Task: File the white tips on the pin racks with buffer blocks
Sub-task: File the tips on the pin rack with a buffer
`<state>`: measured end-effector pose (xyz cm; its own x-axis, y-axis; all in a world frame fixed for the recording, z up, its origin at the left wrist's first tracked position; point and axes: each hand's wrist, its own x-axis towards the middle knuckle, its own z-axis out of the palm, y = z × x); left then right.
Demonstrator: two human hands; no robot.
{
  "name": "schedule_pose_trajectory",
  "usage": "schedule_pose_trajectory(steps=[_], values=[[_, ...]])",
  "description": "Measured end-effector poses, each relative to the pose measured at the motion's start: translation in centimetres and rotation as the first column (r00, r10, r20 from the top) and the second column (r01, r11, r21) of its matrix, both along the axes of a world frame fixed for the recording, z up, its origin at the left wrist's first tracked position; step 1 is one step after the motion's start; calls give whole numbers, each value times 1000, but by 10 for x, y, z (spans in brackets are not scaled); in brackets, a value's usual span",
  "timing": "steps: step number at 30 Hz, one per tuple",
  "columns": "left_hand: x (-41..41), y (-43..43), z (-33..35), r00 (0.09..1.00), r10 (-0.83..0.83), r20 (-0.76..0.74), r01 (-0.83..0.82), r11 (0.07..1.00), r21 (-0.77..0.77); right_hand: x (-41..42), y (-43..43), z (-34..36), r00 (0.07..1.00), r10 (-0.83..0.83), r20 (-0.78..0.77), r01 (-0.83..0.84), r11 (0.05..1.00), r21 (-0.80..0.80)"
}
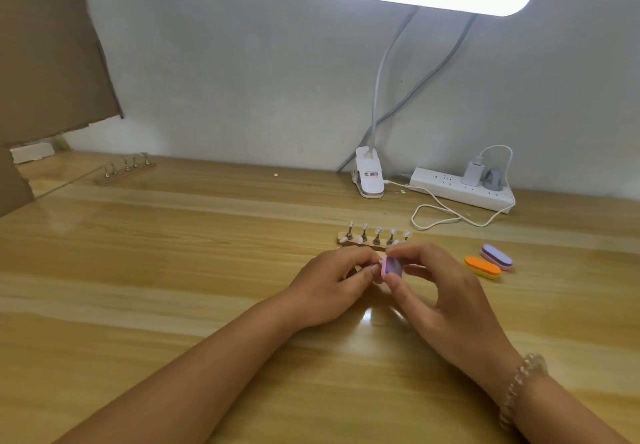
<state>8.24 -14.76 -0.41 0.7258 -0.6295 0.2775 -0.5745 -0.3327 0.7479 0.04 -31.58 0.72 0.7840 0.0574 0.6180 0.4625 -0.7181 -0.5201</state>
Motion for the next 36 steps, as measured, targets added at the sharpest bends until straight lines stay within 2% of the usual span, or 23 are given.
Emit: schedule_pose_trajectory(steps=[2,6,10,15,19,24,28,32,36], values=[[0,0,1,1000,-1,-2,1,1000,1,2,0,0,1000,6,16,-6,999,-36],[-2,-1,2,1000,-6,9,6,1000,9,6,-5,0,995,-98,-18,99,994,52],[-2,1,2,1000,2,19,-3,1000,25,0,1,-1,999,-29,38,33,994,-102],[-3,-1,4,999,3,33,-4,999,34,5,-3,2,992,-123,4,123,992,9],[-4,-2,1,999,-7,53,4,998,57,2,3,0,998,-14,67,20,995,-101],[-2,-1,4,999,-18,38,18,1000,-2,7,-2,1,995,-95,-2,95,994,46],[0,1,2,1000,-13,15,14,999,-34,5,-2,1,996,-85,-6,85,996,26],[-2,-1,2,997,-10,74,8,999,36,4,0,0,999,-38,-2,38,999,-31],[-3,-2,3,995,-11,96,5,998,63,7,-1,-1,995,-98,-12,98,995,1]])
